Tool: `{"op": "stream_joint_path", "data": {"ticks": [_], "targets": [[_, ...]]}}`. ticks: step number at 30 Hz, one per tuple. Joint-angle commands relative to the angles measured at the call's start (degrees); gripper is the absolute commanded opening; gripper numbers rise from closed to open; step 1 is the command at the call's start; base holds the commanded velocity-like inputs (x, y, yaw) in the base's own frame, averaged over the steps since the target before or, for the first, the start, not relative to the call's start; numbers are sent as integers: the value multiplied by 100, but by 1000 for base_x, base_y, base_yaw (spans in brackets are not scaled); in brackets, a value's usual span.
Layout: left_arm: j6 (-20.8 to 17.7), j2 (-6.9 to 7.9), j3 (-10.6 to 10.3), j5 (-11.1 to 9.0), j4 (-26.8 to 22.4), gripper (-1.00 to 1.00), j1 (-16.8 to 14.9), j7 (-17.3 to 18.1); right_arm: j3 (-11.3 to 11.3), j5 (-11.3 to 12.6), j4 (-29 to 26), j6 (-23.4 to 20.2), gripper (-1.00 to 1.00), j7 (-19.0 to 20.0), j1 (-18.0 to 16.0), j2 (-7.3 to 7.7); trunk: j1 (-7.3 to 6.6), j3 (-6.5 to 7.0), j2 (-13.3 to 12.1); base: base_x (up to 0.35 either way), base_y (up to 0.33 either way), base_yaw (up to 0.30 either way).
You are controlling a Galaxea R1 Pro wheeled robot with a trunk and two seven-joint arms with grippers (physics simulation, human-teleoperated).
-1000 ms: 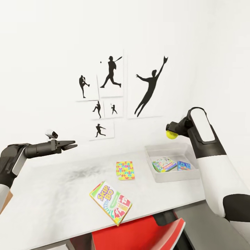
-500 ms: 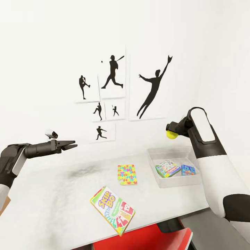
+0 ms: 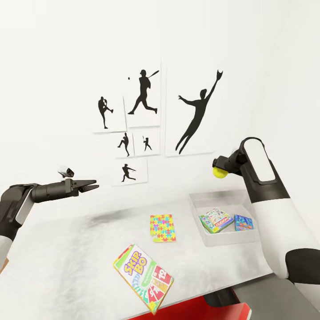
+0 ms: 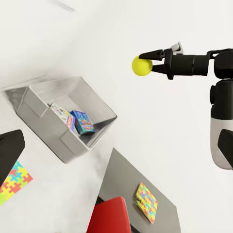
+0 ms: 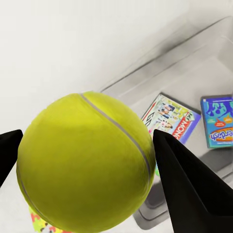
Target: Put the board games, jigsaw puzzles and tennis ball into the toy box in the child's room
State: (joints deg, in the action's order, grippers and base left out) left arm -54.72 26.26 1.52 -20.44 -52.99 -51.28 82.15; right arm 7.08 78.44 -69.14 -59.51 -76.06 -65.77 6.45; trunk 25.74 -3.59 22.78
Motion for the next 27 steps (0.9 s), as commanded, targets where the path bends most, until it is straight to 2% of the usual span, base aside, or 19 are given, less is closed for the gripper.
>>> {"op": "stream_joint_path", "data": {"ticks": [1, 14, 16, 18, 27], "targets": [[-59, 2, -3, -11, -1, 100, -5, 12, 13, 57, -3, -36, -100, -71, -2, 6, 4, -14, 14, 4, -1, 0], [-46, 9, -3, -5, -1, 100, -5, 11, -33, 34, 162, -49, -100, -84, 31, 25, 4, -14, 14, 0, 0, 0], [-42, 10, -3, -4, -1, 100, -5, 7, -40, 28, 260, -49, -100, -79, 30, 85, 4, -14, 14, 0, 0, 0], [-39, 10, -3, -4, -1, 100, -5, 6, -45, 38, 396, -49, -100, -60, 30, 264, 4, -14, 14, 0, 0, 0], [-31, 11, -3, -7, -1, 100, -5, 11, -48, 48, 934, -49, -100, -20, 19, 782, 4, -14, 14, 0, 0, 0]]}}
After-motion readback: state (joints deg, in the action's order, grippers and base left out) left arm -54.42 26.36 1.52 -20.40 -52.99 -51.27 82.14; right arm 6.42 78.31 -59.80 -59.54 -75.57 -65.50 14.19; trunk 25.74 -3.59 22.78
